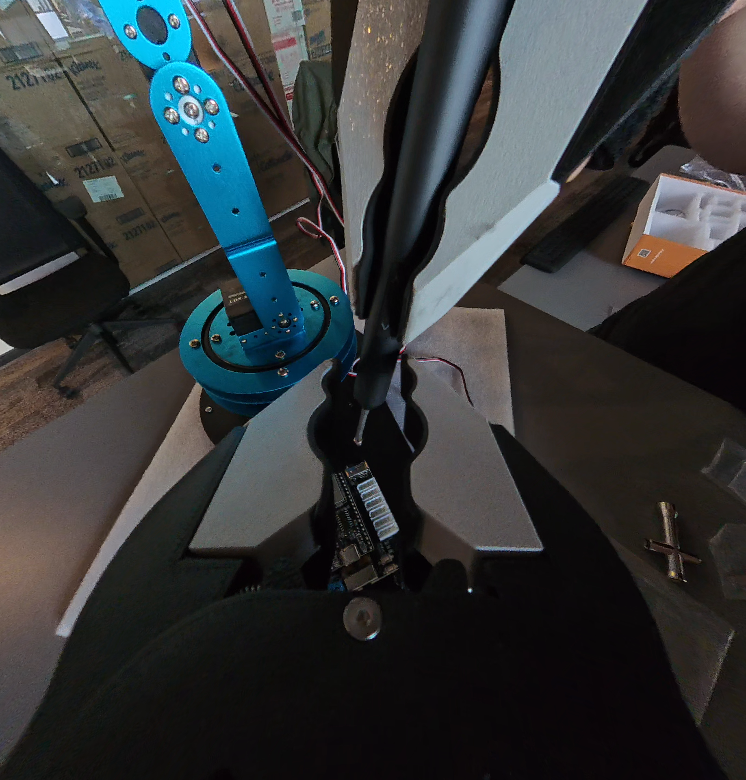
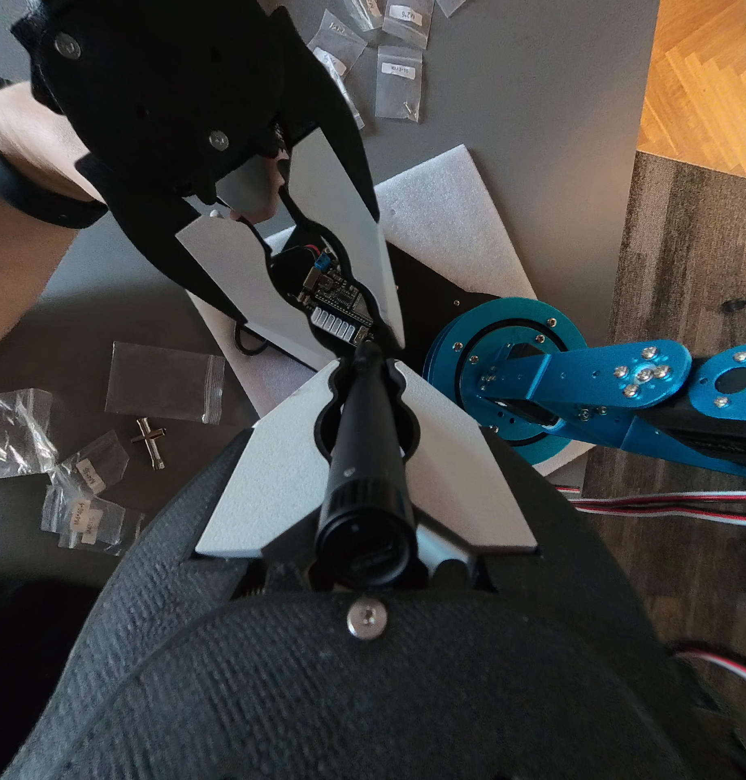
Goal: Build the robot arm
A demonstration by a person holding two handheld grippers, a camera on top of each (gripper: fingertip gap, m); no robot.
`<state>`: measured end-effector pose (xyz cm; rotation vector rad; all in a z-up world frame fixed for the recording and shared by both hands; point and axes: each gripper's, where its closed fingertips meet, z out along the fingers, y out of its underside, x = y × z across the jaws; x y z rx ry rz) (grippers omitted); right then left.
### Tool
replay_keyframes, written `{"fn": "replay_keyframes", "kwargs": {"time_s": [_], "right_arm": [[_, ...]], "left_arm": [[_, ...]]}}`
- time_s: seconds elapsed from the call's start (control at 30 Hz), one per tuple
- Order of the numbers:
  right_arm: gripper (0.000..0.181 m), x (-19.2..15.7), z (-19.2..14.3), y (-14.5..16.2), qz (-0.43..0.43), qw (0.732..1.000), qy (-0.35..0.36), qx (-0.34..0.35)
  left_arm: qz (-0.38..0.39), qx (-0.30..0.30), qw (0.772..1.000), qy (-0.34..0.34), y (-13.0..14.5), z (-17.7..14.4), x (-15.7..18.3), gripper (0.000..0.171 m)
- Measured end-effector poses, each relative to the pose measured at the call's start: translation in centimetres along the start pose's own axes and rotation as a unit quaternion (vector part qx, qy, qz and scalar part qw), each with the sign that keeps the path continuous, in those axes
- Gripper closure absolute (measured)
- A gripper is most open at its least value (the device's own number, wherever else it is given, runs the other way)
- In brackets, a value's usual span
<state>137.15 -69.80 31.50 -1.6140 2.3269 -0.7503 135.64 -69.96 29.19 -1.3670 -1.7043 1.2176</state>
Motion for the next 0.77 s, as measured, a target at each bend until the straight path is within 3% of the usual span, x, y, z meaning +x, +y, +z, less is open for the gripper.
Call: {"fn": "replay_keyframes", "kwargs": {"time_s": [0.1, 0.77], "right_arm": [[0.163, 0.3, 0.1, 0.0, -0.001, 1.0, 0.009, -0.003], [0.163, 0.5, 1.6, 0.9, 0.03, 0.999, -0.017, 0.003]], "left_arm": [[0.012, 0.004, 1.0, 0.003, -0.1, 0.3, 0.1, 0.154], [0.0, -0.017, 1.0, 0.013, 1.6, 1.1, 0.0, 0.156]]}}
